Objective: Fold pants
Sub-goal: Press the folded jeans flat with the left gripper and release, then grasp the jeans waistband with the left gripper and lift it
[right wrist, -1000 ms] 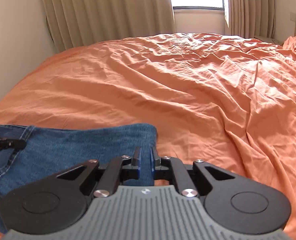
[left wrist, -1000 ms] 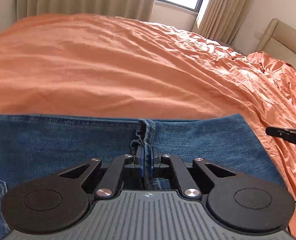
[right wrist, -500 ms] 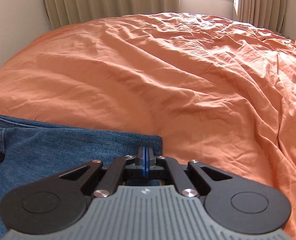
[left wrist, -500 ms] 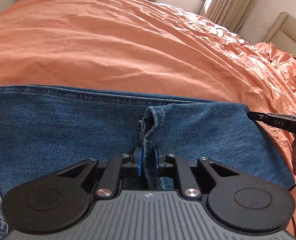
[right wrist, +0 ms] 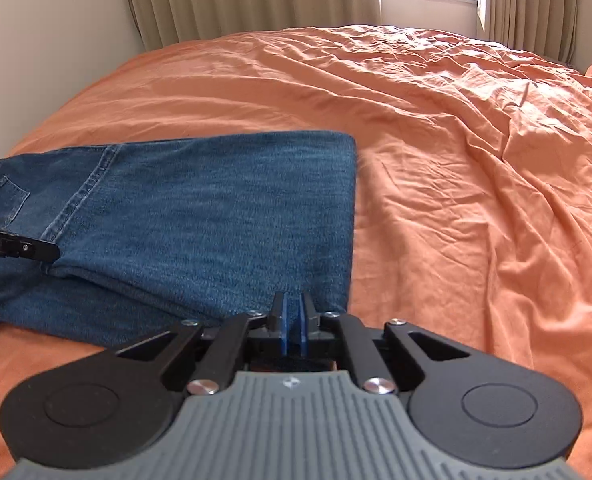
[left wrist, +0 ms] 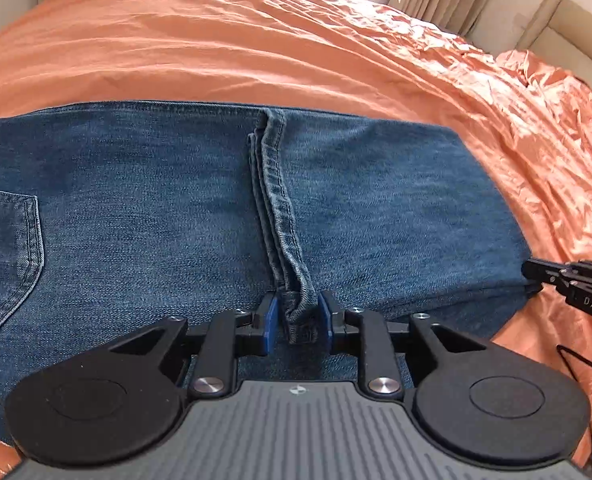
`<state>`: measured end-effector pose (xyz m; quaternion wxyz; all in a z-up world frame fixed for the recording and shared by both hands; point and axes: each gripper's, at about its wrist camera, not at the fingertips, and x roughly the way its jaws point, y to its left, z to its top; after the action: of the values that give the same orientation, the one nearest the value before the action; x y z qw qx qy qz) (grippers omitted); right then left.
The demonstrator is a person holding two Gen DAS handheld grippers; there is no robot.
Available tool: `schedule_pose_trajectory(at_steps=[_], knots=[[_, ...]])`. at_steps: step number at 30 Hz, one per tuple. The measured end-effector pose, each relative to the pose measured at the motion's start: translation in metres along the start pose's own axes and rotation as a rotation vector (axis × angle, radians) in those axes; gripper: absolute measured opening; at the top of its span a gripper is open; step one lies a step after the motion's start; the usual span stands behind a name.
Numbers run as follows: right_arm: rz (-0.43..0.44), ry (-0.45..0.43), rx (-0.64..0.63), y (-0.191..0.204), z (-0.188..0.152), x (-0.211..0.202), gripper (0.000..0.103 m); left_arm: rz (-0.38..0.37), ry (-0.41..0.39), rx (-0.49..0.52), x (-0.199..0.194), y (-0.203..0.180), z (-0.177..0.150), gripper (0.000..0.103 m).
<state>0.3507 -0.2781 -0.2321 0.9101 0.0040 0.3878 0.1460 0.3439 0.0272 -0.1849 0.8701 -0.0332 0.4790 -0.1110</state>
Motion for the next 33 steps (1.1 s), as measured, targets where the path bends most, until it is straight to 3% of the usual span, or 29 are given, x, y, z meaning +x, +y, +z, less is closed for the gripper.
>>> schedule_pose_trajectory(at_steps=[4,8,11,13,15,17,19,22,29,33], knots=[[-0.008,0.003,0.000,0.001,-0.012,0.014,0.000,0.029,0.016,0.008,0.013,-0.003,-0.006,0.029],[-0.027,0.024,-0.047,0.006,-0.008,0.016,0.000,0.022,0.015,-0.063,0.010,0.001,-0.006,0.029],[-0.035,0.078,-0.043,0.007,0.004,0.015,0.000,0.052,-0.018,-0.125,-0.007,0.002,-0.009,0.039],[-0.044,0.091,-0.063,0.011,0.012,0.007,0.000,0.082,-0.056,-0.142,-0.022,0.001,-0.015,0.040],[-0.046,0.079,-0.097,0.017,0.016,-0.005,0.007,0.114,-0.090,-0.133,-0.040,0.000,-0.023,0.040],[-0.050,0.065,-0.134,0.026,0.019,-0.016,0.020,0.147,-0.126,-0.134,-0.058,0.001,-0.030,0.040],[-0.033,0.068,-0.166,0.035,0.021,-0.024,0.025,0.171,-0.148,-0.156,-0.074,0.007,-0.033,0.040],[-0.017,0.072,-0.210,0.055,0.023,-0.032,0.033,0.181,-0.198,-0.227,-0.098,0.026,-0.038,0.042],[0.000,0.054,-0.292,0.107,0.041,-0.032,0.034,0.230,-0.326,-0.420,-0.143,0.086,-0.052,0.047],[0.020,0.041,-0.360,0.145,0.057,-0.025,0.033,0.270,-0.384,-0.587,-0.158,0.128,-0.068,0.048]])
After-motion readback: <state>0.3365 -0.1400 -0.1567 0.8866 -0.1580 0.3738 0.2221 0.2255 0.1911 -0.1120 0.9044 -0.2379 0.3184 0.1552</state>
